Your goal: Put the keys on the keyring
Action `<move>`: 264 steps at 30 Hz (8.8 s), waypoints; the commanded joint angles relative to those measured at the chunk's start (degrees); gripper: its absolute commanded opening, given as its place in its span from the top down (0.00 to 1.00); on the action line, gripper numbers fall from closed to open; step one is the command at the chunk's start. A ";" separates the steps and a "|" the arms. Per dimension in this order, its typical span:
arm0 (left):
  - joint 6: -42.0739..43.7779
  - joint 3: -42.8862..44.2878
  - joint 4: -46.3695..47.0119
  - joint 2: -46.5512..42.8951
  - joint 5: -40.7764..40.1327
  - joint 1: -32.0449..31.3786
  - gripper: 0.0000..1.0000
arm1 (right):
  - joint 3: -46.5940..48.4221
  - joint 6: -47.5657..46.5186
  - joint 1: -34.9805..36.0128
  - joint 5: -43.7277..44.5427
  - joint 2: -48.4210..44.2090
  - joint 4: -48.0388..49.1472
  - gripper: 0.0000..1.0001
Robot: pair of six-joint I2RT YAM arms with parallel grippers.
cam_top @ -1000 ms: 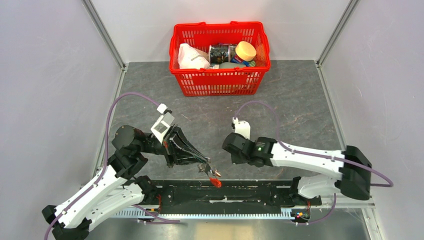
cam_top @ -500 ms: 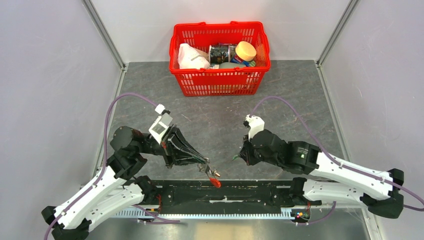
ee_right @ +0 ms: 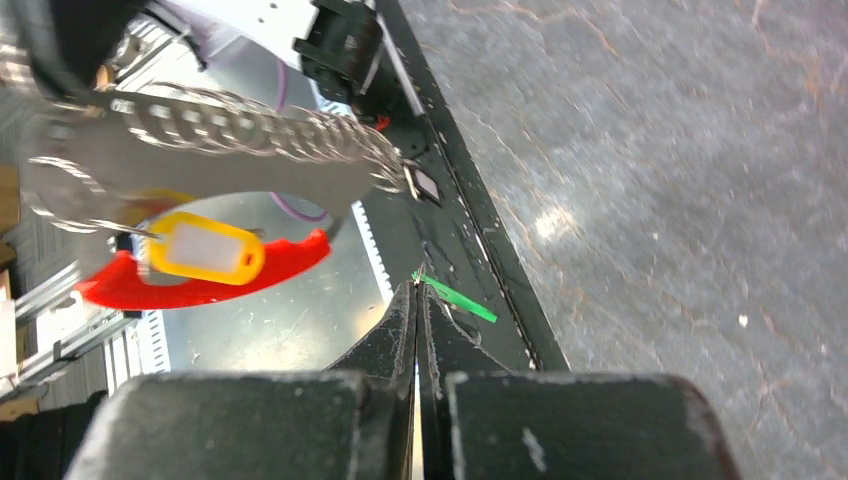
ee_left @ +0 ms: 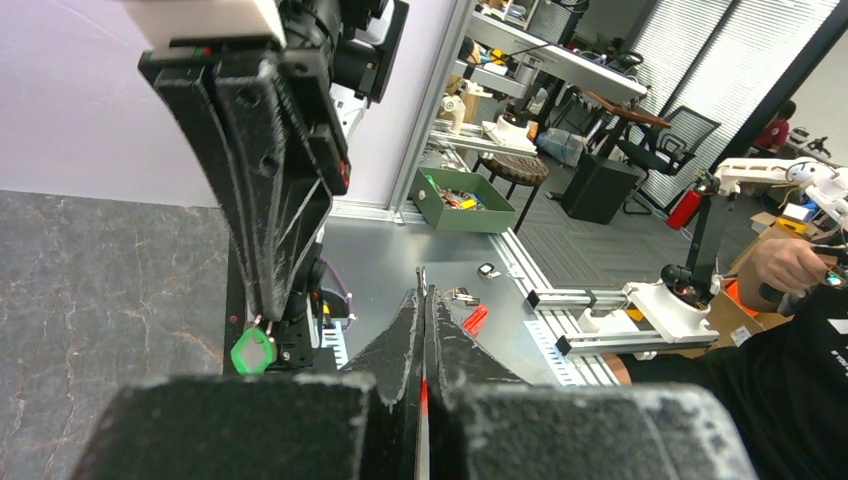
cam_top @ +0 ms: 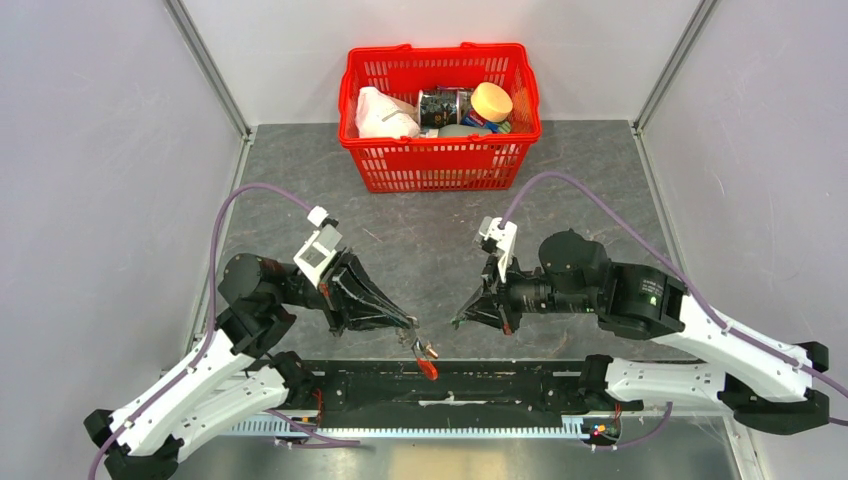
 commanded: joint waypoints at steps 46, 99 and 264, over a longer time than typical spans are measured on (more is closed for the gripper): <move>-13.51 1.34 24.61 9.54 8.46 -1.61 0.98 | 31.64 -26.98 -0.12 -18.89 14.86 -6.38 1.00; -12.55 1.20 24.21 10.08 8.33 -1.90 0.98 | 33.03 -28.86 -0.12 -27.19 18.15 -6.71 1.00; -11.63 -1.02 25.52 6.82 -13.60 -1.99 0.98 | 11.45 1.26 -0.08 -11.33 5.12 24.57 1.00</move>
